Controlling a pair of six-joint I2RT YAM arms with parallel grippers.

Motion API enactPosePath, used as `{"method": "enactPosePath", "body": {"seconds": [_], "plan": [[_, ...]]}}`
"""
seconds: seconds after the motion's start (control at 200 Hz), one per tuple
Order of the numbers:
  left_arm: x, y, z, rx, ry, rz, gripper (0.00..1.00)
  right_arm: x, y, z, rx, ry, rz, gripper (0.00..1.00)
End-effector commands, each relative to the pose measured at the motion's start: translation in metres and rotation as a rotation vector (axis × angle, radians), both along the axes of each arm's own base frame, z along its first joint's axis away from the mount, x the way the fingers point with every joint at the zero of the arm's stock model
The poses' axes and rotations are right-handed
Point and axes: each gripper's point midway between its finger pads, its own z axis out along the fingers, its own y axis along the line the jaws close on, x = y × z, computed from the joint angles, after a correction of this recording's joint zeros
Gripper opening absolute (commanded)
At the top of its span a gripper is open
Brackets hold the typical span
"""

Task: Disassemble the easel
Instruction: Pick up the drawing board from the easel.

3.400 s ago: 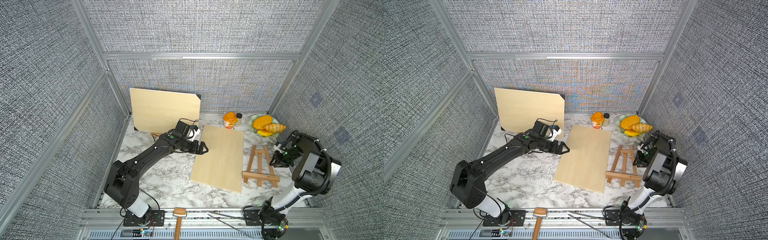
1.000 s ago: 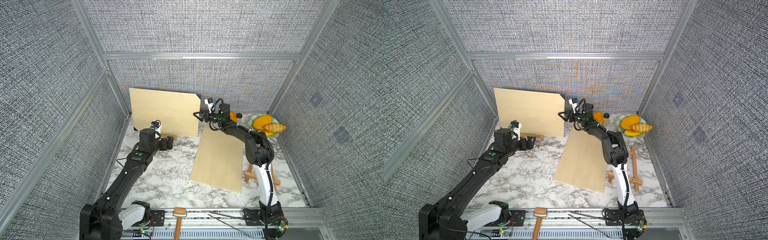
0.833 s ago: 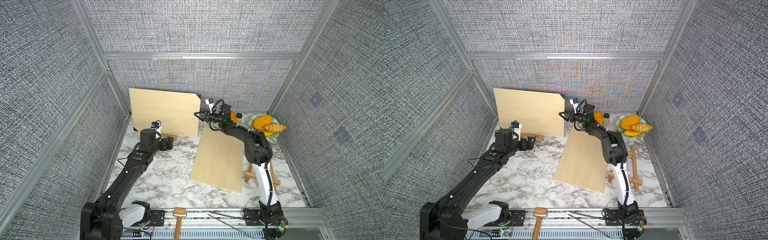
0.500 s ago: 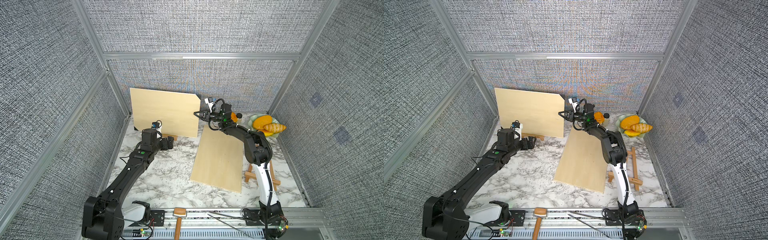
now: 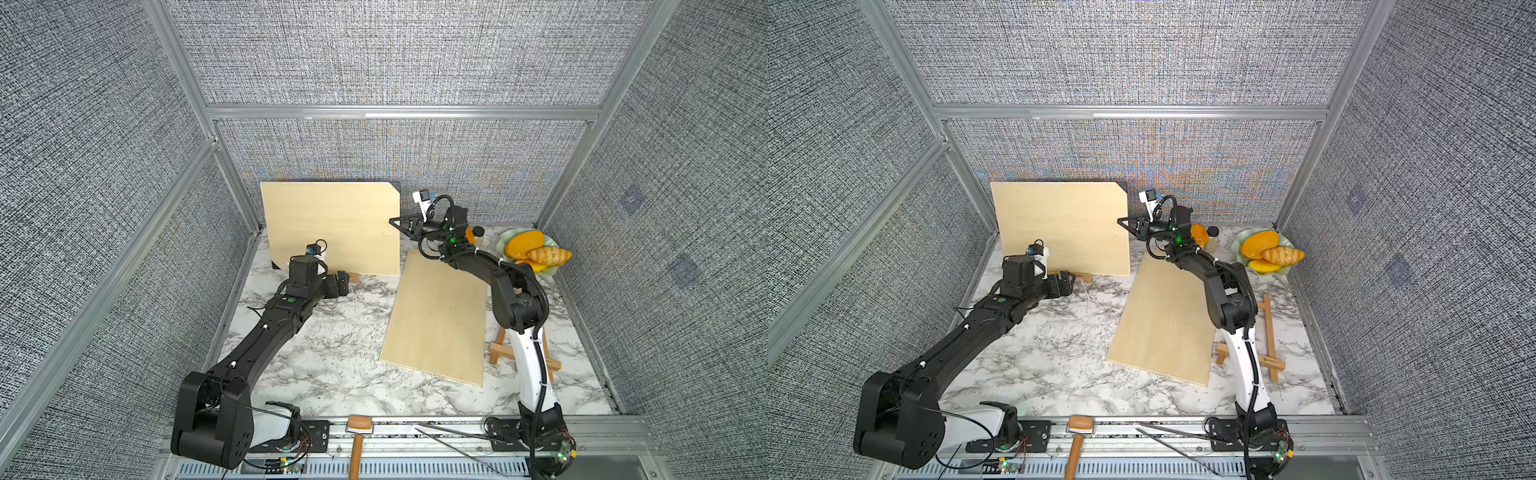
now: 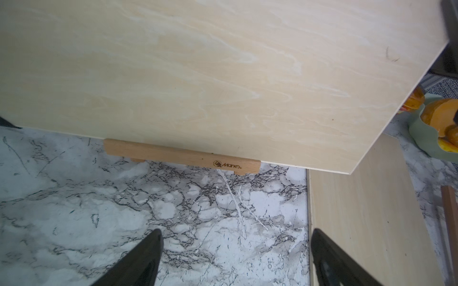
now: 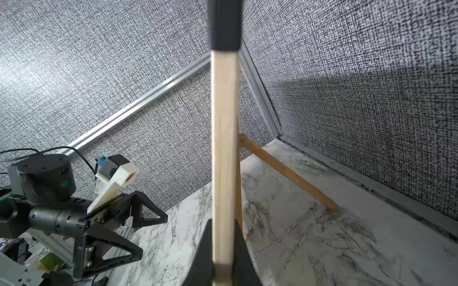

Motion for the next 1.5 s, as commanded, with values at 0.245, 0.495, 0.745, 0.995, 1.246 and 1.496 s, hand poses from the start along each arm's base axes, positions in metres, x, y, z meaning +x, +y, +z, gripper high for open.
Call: {"method": "enactPosePath", "body": {"seconds": [0.245,0.495,0.745,0.995,1.246,1.496], "plan": [[0.012,0.007,0.015,-0.048,-0.076,0.056,0.94,-0.020,-0.010,0.073,0.157,-0.118,-0.041,0.00],[0.023,0.038,0.013,-0.068,-0.073,0.176,0.99,-0.025,-0.015,0.054,0.151,-0.087,-0.062,0.00],[0.048,0.125,0.039,-0.185,-0.137,0.371,1.00,-0.023,-0.022,0.047,0.157,-0.088,-0.086,0.00],[0.076,0.192,0.061,-0.346,-0.317,0.358,0.99,-0.016,-0.032,0.033,0.172,-0.061,-0.111,0.00],[0.114,0.198,0.070,-0.404,-0.422,0.111,0.99,-0.004,-0.042,0.014,0.204,-0.001,-0.109,0.00],[0.117,0.218,0.087,-0.691,-0.610,-0.107,0.99,0.001,-0.046,0.008,0.221,0.008,-0.079,0.00]]}}
